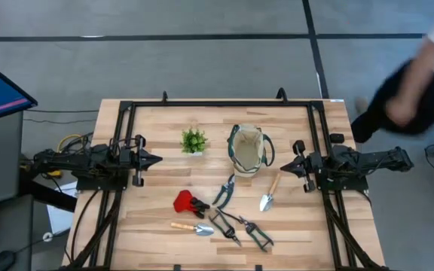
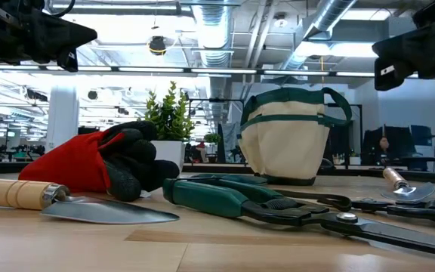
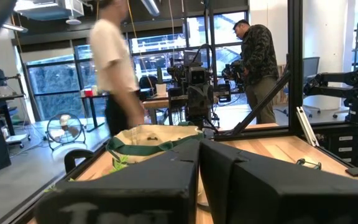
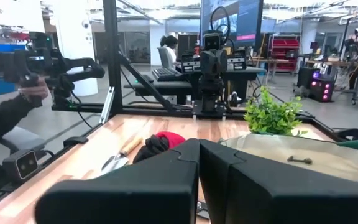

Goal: Pick & Place Garden tools in Gardening bag
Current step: Put the right green fruit pruner into the white gardening bag

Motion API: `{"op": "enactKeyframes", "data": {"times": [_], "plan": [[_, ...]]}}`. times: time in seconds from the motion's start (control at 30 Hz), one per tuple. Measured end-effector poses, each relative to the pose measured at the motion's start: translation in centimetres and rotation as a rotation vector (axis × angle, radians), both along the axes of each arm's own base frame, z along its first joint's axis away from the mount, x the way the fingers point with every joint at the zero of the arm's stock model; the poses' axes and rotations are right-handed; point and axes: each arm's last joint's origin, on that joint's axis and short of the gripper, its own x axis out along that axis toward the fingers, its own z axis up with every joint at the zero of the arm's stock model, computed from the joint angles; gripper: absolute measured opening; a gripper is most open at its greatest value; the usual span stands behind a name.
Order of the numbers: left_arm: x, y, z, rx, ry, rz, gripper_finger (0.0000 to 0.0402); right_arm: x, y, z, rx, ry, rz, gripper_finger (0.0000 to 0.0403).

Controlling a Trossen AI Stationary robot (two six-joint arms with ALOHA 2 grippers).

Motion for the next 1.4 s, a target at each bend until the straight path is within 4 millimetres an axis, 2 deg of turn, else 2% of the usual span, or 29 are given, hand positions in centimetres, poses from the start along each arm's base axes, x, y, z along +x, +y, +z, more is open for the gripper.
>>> {"op": "enactKeyframes", "data": {"times": [1.4], "plan": [[-0.03, 0.01, 0.15, -0.002, -0.016, 0.000, 0.0003, 0.03, -0.12, -0.45, -0.019, 0.044, -0.012, 0.0000]]}}
